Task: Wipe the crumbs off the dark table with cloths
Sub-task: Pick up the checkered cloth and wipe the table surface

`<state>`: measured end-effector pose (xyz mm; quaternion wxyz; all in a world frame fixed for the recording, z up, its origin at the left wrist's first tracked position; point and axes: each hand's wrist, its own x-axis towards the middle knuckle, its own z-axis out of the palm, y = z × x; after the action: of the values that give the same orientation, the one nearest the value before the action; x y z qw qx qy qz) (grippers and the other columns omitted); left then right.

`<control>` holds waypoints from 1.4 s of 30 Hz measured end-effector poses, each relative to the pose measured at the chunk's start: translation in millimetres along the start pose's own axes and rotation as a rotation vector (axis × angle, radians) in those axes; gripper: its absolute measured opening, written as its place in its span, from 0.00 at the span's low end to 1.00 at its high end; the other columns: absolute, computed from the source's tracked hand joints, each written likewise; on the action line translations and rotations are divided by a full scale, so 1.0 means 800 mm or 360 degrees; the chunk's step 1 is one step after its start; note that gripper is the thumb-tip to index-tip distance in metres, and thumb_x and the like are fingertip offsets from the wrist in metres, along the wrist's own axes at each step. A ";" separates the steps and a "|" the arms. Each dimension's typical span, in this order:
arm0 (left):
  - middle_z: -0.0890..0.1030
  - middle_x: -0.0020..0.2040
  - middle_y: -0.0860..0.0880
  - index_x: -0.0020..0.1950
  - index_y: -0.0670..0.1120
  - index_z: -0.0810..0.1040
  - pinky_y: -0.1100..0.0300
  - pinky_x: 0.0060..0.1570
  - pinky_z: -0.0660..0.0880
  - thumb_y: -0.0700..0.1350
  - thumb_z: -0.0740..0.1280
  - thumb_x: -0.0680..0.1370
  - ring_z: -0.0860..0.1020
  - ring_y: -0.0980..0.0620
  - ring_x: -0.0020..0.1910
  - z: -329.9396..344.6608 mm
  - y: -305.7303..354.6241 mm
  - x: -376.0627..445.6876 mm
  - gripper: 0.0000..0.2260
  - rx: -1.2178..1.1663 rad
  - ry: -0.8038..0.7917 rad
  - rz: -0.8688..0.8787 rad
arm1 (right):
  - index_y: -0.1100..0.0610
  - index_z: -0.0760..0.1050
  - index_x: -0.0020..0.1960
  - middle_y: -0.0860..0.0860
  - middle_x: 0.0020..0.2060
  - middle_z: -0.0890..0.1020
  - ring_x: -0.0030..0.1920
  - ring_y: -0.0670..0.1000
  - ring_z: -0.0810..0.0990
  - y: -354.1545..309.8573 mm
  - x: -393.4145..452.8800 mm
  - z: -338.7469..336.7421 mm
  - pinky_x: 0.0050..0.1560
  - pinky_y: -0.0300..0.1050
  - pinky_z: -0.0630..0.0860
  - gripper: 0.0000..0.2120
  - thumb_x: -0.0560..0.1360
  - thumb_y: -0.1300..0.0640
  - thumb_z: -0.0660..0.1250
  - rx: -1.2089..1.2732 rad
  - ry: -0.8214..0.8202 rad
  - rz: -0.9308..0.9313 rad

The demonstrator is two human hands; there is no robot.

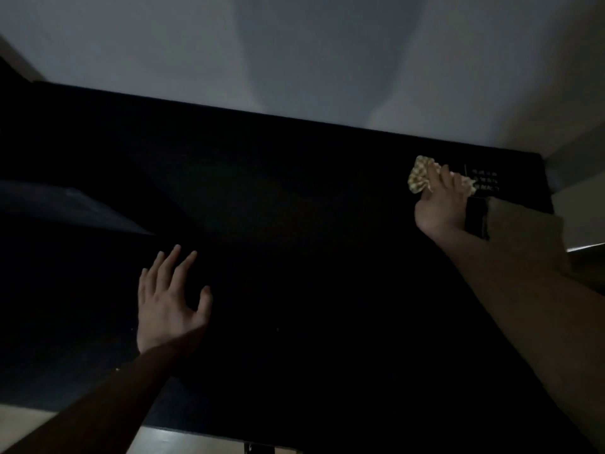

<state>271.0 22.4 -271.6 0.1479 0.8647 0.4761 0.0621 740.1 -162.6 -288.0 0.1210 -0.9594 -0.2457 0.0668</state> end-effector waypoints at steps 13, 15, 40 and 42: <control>0.60 0.79 0.54 0.77 0.56 0.64 0.46 0.79 0.52 0.58 0.59 0.75 0.52 0.52 0.81 -0.002 0.001 -0.001 0.29 -0.0021 0.0013 -0.0002 | 0.49 0.67 0.78 0.48 0.81 0.63 0.83 0.56 0.54 -0.164 -0.306 0.060 0.82 0.58 0.50 0.29 0.77 0.58 0.58 0.0363 -0.0400 -0.1162; 0.60 0.79 0.53 0.77 0.55 0.64 0.46 0.79 0.52 0.57 0.59 0.75 0.52 0.52 0.81 -0.001 0.000 -0.002 0.29 -0.0028 0.0016 0.0001 | 0.48 0.64 0.80 0.47 0.82 0.61 0.83 0.55 0.52 -0.154 -0.344 0.058 0.82 0.58 0.49 0.32 0.76 0.59 0.61 0.0335 -0.0418 -0.1324; 0.68 0.76 0.54 0.68 0.53 0.77 0.53 0.76 0.62 0.53 0.61 0.78 0.65 0.53 0.76 -0.049 -0.088 0.006 0.20 -0.0656 -0.0111 -0.0001 | 0.47 0.61 0.81 0.47 0.82 0.59 0.83 0.56 0.51 -0.270 -0.367 0.080 0.82 0.59 0.47 0.34 0.76 0.57 0.61 0.0369 -0.0591 -0.0965; 0.70 0.75 0.50 0.68 0.50 0.78 0.51 0.75 0.62 0.52 0.60 0.77 0.66 0.48 0.75 -0.068 -0.137 0.002 0.21 -0.0500 -0.0038 -0.0123 | 0.49 0.67 0.79 0.49 0.80 0.65 0.82 0.60 0.57 -0.318 -0.392 0.093 0.82 0.62 0.49 0.33 0.73 0.57 0.61 0.0408 -0.0608 -0.1098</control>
<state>170.5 89.6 -254.2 0.2892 0.8125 0.4917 0.1198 337.5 -84.4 -270.2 0.2071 -0.7683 -0.5606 0.2294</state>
